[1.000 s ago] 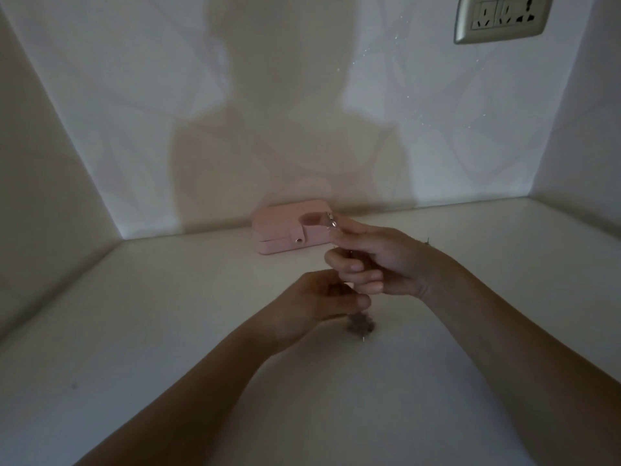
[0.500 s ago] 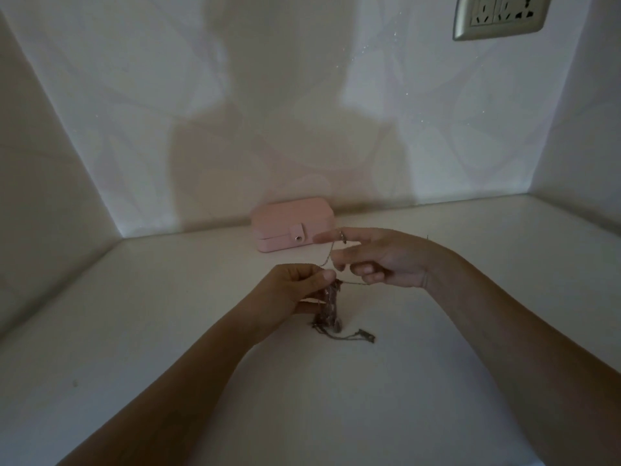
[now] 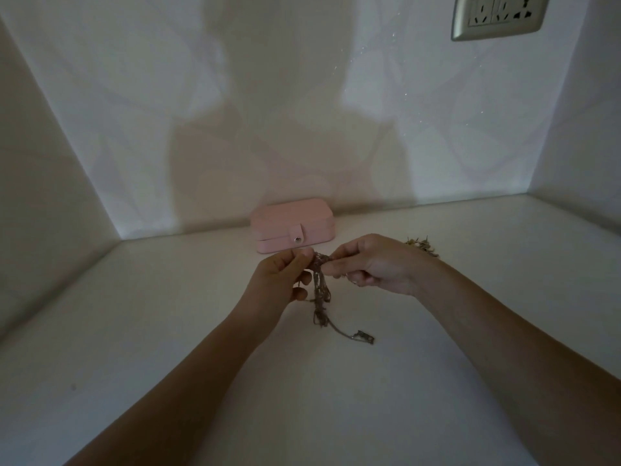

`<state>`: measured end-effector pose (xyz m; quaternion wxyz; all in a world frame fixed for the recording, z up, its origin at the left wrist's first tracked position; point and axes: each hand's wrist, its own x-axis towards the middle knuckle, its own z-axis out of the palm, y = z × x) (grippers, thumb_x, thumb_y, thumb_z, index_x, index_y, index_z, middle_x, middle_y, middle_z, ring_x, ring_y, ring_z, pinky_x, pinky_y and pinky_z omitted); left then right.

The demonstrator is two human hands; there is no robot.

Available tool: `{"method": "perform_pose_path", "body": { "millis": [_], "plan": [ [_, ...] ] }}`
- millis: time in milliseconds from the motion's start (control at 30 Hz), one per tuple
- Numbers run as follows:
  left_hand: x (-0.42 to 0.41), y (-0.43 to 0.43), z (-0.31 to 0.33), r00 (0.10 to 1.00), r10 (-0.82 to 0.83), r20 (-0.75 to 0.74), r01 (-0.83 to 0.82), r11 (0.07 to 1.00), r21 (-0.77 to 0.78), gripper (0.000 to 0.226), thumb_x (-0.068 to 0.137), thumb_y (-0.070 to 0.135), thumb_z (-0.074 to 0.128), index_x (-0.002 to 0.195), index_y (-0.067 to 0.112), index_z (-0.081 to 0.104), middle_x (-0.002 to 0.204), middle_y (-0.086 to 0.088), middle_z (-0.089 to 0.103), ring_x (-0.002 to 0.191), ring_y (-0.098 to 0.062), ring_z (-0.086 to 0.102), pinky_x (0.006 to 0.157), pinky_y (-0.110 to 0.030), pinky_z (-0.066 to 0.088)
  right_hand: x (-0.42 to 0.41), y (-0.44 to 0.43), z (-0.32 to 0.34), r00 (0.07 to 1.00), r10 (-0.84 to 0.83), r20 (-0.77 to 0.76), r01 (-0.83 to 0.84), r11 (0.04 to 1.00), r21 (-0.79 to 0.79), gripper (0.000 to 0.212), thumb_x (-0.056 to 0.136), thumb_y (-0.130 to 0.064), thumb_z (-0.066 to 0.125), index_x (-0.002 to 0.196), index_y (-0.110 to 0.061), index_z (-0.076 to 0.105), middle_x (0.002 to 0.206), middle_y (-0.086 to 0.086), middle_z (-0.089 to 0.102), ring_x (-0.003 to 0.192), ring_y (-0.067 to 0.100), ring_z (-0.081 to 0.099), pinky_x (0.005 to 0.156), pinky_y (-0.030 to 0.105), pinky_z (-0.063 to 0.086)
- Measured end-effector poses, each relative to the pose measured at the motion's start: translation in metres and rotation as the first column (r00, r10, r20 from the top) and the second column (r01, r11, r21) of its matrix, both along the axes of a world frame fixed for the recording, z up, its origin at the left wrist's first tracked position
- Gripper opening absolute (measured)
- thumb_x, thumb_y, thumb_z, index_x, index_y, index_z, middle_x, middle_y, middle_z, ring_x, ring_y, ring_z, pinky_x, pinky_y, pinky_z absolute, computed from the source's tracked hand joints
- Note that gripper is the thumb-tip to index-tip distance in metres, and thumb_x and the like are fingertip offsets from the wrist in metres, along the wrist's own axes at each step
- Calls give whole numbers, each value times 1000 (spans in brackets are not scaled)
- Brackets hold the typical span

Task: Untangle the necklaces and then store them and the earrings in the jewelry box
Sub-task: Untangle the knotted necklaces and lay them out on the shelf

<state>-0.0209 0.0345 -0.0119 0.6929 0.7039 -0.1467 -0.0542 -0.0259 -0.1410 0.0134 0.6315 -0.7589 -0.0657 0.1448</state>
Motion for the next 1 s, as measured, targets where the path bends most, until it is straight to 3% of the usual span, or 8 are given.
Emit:
{"method": "perform_pose_path", "body": {
  "millis": [100, 333, 433, 533, 667, 767, 900, 1000],
  "plan": [
    [1, 2, -1, 999, 9, -32, -9, 1000, 10, 22, 98, 19, 51, 90, 8, 68, 80, 5, 65, 59, -6, 43, 50, -16, 36, 0, -2, 2, 999, -15, -37, 17, 998, 53, 10, 83, -13, 70, 87, -7, 63, 46, -12, 51, 40, 3, 27, 41, 15, 20],
    [2, 1, -1, 1000, 8, -28, -9, 1000, -18, 20, 94, 18, 57, 80, 12, 70, 77, 2, 64, 55, -5, 38, 48, -15, 33, 1, 0, 0, 993, -121, 4, 120, 988, -95, 36, 68, -23, 83, 97, -4, 74, 50, -7, 35, 38, 4, 26, 38, 13, 23],
    [3, 1, -2, 1000, 14, -17, -15, 999, -32, 17, 92, 18, 58, 82, 11, 68, 81, -4, 57, 54, -5, 37, 48, -15, 32, -3, 1, 1, 994, -108, 32, 112, 982, -150, 28, 72, -24, 82, 95, -10, 75, 43, -16, 46, 39, 1, 37, 42, 9, 27],
    [4, 2, -3, 1000, 8, -18, -9, 999, -34, 15, 92, 18, 59, 82, 11, 67, 83, -10, 50, 53, -4, 36, 48, -15, 31, -5, 3, 1, 992, -105, 77, 116, 978, -171, 16, 72, -24, 82, 85, -17, 76, 52, -18, 59, 61, 0, 42, 56, 17, 31],
    [6, 3, -5, 1000, 15, 7, -15, 1000, 14, 15, 90, 21, 62, 81, 13, 69, 82, -12, 49, 54, -5, 37, 48, -15, 32, -4, 5, -1, 990, -75, 122, 102, 967, -234, 12, 79, -21, 76, 86, -11, 74, 42, -17, 43, 50, 2, 33, 54, 19, 27],
    [6, 2, -6, 1000, 26, 13, -26, 999, 43, 14, 91, 20, 61, 86, 10, 69, 80, -11, 50, 55, -4, 39, 49, -15, 34, -4, 10, -5, 987, -46, 152, 80, 970, -229, 14, 83, -17, 69, 82, -3, 71, 56, -3, 49, 52, 7, 43, 55, 20, 35],
    [5, 3, -5, 999, 44, 22, -45, 997, 60, 14, 92, 19, 60, 90, 9, 70, 78, -3, 57, 57, -3, 40, 51, -15, 36, 1, 14, -10, 978, -51, 203, 88, 980, -178, 11, 88, -10, 61, 80, -5, 64, 78, 8, 64, 74, 13, 60, 78, 30, 52],
    [3, 3, -3, 999, 32, 20, -33, 998, 46, 6, 88, 14, 65, 83, 14, 67, 63, 8, 57, 51, -1, 39, 47, -13, 33, 3, 16, -12, 971, -77, 225, 93, 994, -63, 9, 88, -4, 58, 79, -8, 59, 76, 6, 61, 78, 16, 59, 93, 40, 51]
  ]
}}
